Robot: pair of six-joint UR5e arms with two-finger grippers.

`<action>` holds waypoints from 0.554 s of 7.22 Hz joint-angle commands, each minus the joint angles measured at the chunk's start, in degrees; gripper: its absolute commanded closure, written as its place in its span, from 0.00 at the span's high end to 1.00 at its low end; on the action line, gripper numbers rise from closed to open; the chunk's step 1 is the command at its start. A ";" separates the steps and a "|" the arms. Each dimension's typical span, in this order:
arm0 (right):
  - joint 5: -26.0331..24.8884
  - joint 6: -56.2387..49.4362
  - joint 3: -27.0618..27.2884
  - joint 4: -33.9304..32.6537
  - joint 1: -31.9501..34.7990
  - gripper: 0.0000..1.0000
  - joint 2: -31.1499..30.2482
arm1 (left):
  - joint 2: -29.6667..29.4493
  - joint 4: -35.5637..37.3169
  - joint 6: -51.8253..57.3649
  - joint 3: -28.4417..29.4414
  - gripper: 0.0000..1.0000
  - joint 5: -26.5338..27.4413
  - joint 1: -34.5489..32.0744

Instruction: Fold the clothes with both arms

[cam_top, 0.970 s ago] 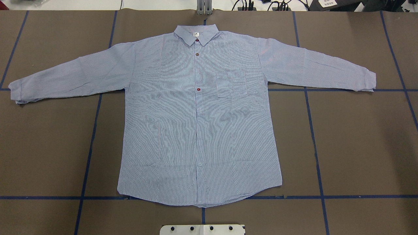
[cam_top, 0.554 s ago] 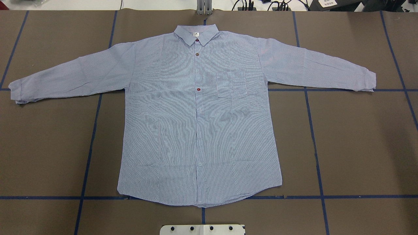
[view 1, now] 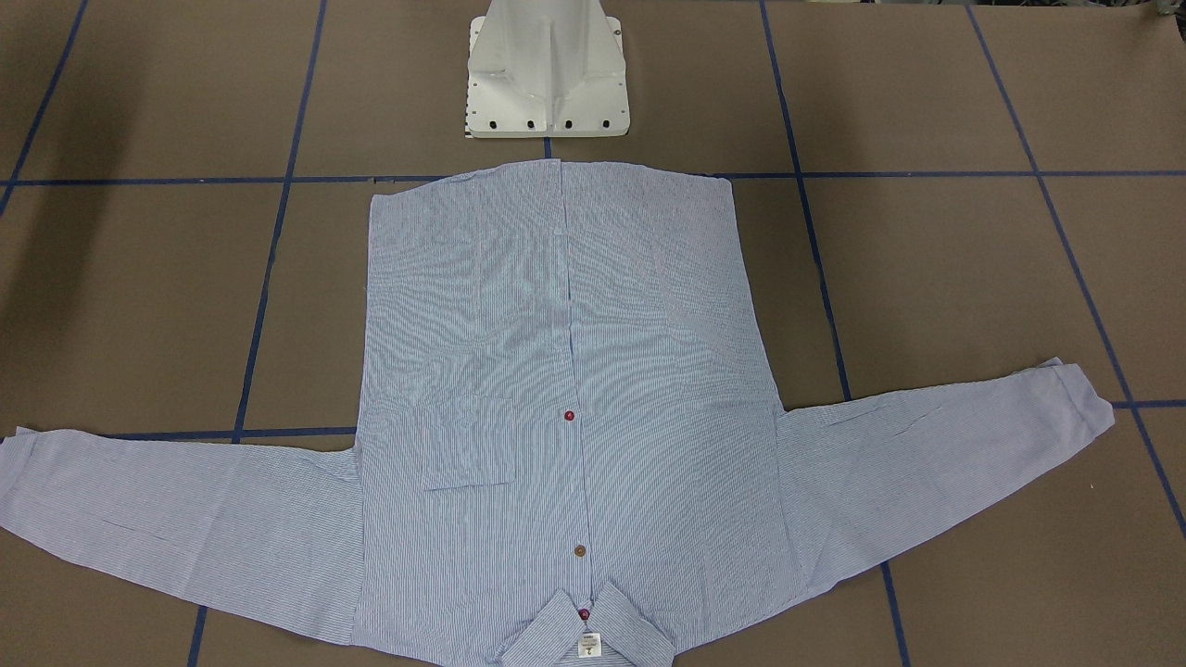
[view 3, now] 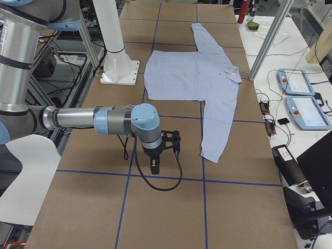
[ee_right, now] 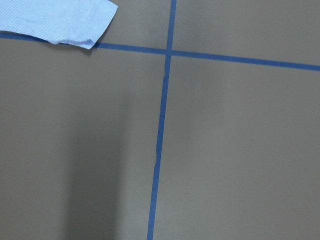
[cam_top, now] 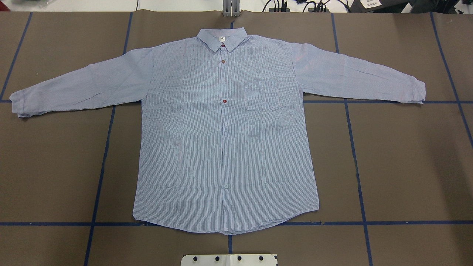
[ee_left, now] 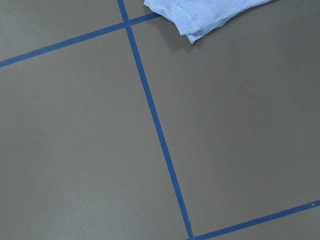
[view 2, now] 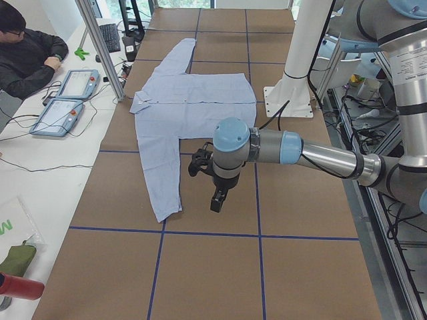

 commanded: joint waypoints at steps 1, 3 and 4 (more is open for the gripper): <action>0.11 0.73 -1.51 10.39 -0.01 1.00 2.77 | -6.23 -4.77 -0.15 -0.39 1.00 0.09 -0.36; 4.13 3.27 -3.19 11.51 -0.01 1.00 4.97 | -9.58 -19.49 -0.32 3.89 1.00 -0.08 -0.98; 4.85 5.20 -3.89 12.21 -0.01 1.00 6.03 | -11.52 -24.19 -0.50 8.36 1.00 -0.17 -0.98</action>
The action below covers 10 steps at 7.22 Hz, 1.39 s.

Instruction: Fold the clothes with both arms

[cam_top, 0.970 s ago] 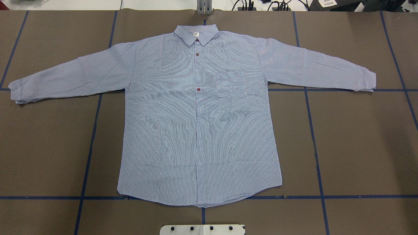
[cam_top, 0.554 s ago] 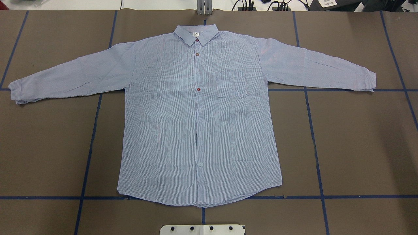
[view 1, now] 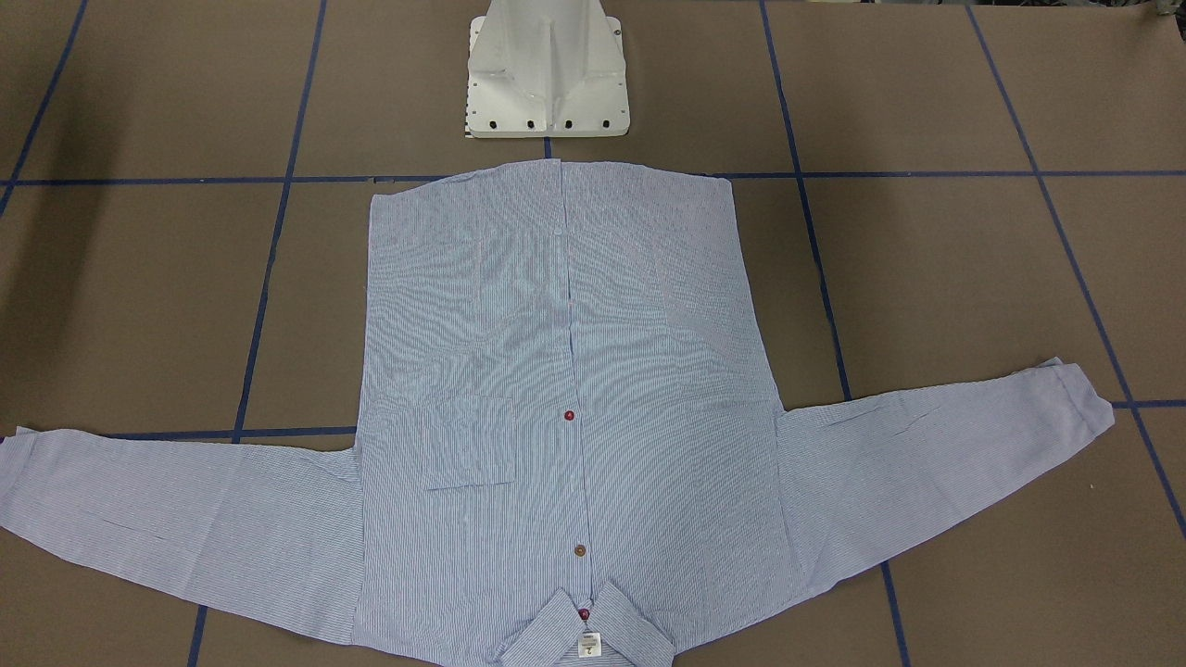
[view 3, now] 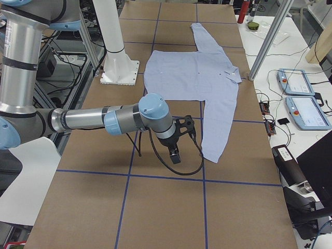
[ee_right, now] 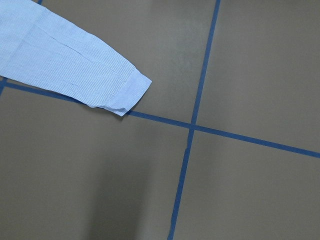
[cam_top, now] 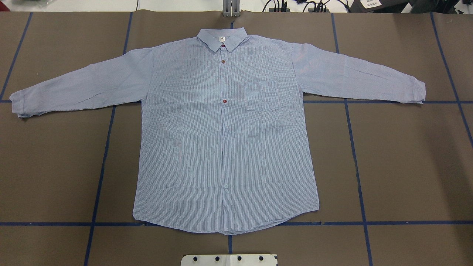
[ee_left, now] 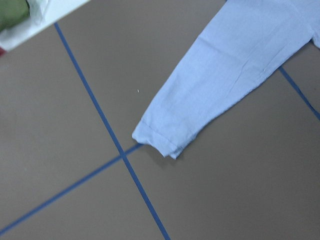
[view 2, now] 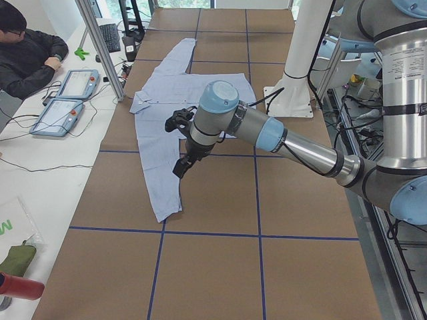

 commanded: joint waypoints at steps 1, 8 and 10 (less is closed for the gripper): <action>0.92 4.62 -1.11 3.01 -0.44 1.00 1.73 | -2.82 -8.68 -3.30 5.58 1.00 -0.21 -0.09; -14.60 44.14 -31.13 42.80 -21.59 0.96 14.72 | -1.59 -10.55 -6.68 5.24 1.00 -0.21 -0.09; -22.16 53.98 -35.55 52.98 -29.31 0.92 15.45 | -1.50 -11.42 -6.59 4.97 1.00 -0.21 -0.09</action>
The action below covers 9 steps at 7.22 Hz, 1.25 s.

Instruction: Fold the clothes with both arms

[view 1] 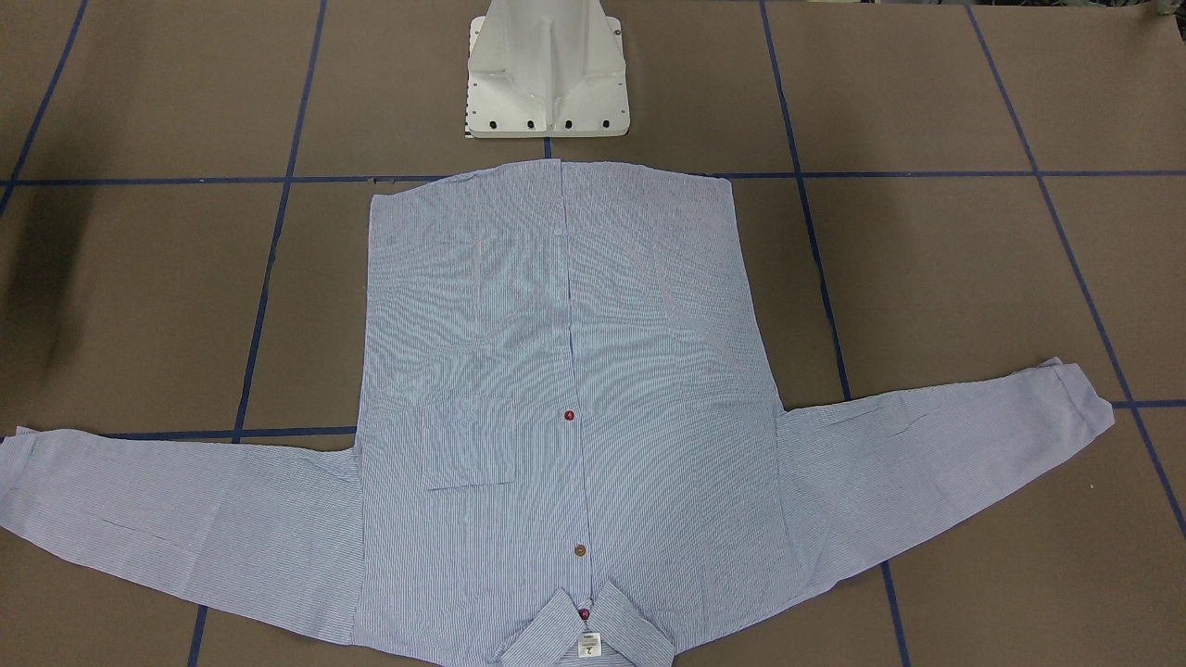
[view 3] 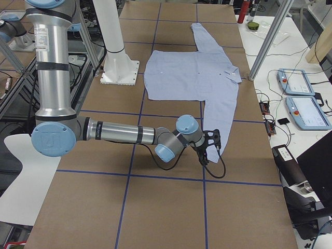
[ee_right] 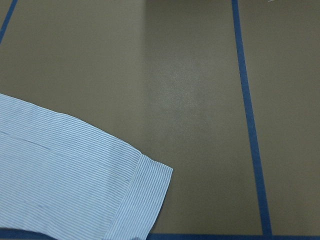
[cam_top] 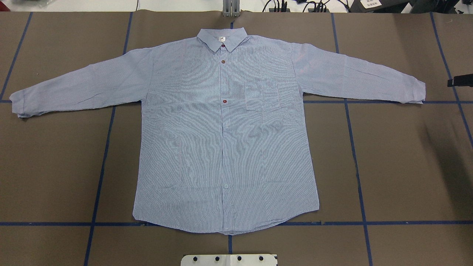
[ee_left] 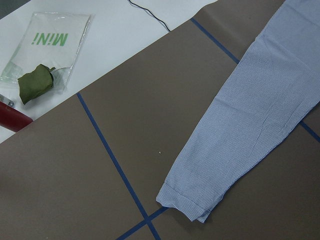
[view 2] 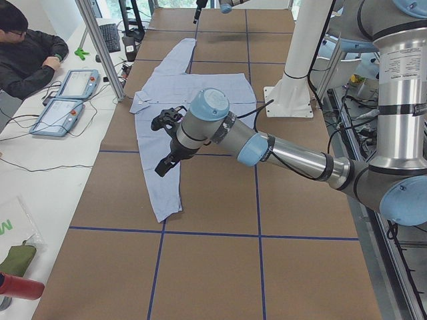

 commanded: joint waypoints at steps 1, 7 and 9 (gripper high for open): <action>-7.83 11.97 -3.27 8.51 -8.00 0.89 0.90 | 0.15 -0.90 0.05 0.23 1.00 0.00 0.00; -9.97 12.82 -8.98 15.39 -10.76 0.61 0.90 | 0.15 -0.90 0.32 -0.12 1.00 0.00 0.00; -11.45 12.82 -9.24 15.30 -11.46 0.59 1.69 | 0.15 -0.90 0.41 -0.12 1.00 0.09 0.00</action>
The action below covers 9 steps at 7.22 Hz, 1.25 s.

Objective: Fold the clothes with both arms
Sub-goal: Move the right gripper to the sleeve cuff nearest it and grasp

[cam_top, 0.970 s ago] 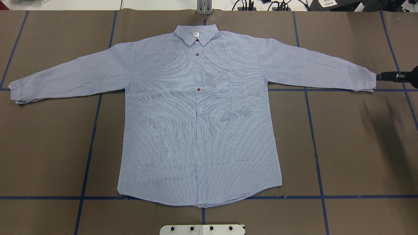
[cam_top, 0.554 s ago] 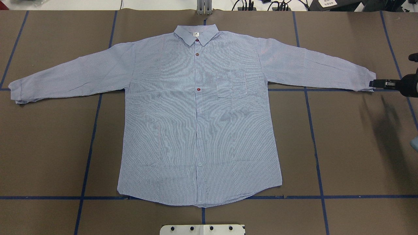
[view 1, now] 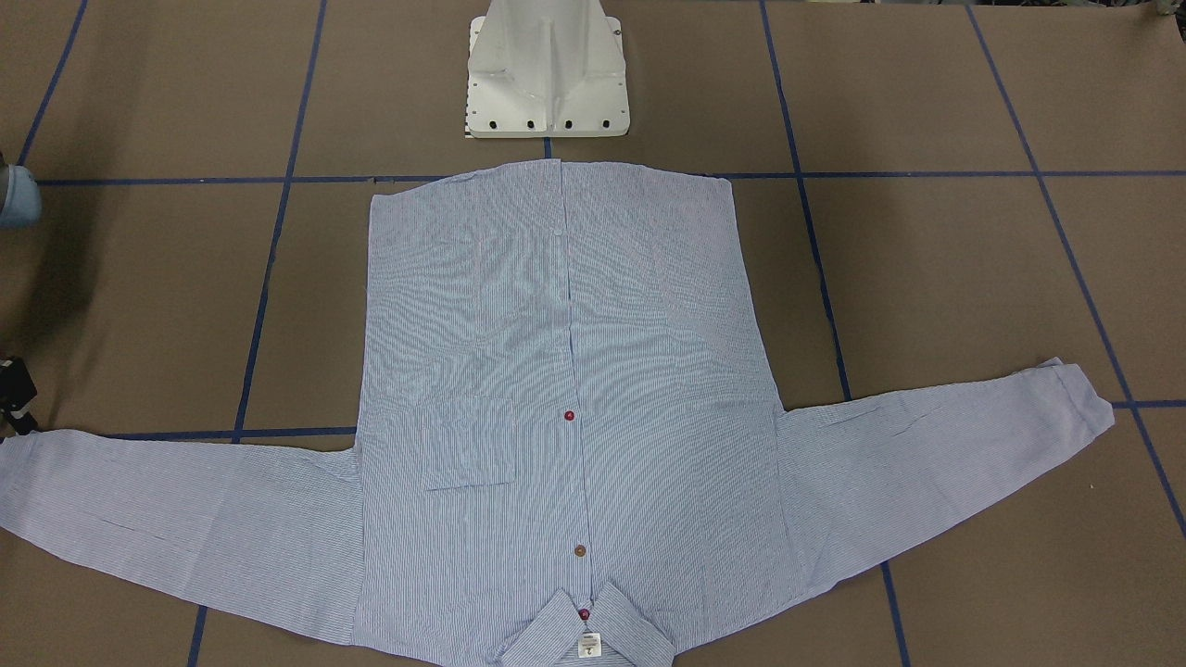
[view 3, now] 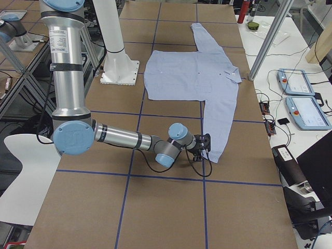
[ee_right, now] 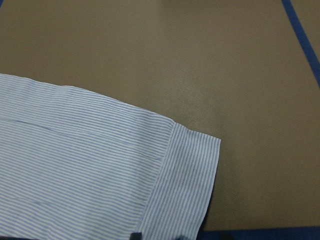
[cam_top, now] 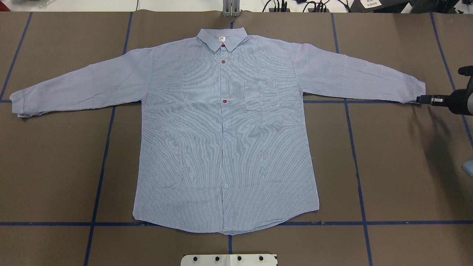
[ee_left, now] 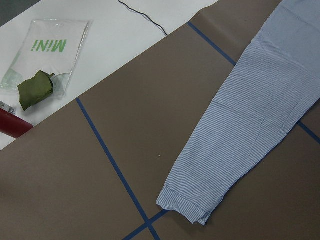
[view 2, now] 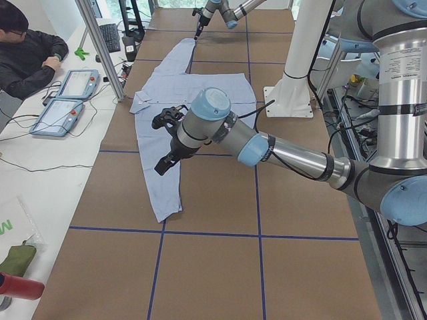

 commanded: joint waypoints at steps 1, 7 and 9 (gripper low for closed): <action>-1.76 0.02 -0.84 -0.04 -1.12 0.58 0.97 | 0.00 0.00 0.03 -0.02 1.00 -0.06 0.00; -1.68 -0.33 -1.29 0.05 -1.13 0.00 1.33 | 0.27 -0.09 0.12 -0.11 1.00 -0.06 -0.09; -1.25 0.02 0.98 -0.12 -0.78 0.00 1.50 | 0.27 0.00 0.12 -0.11 1.00 -0.06 -0.09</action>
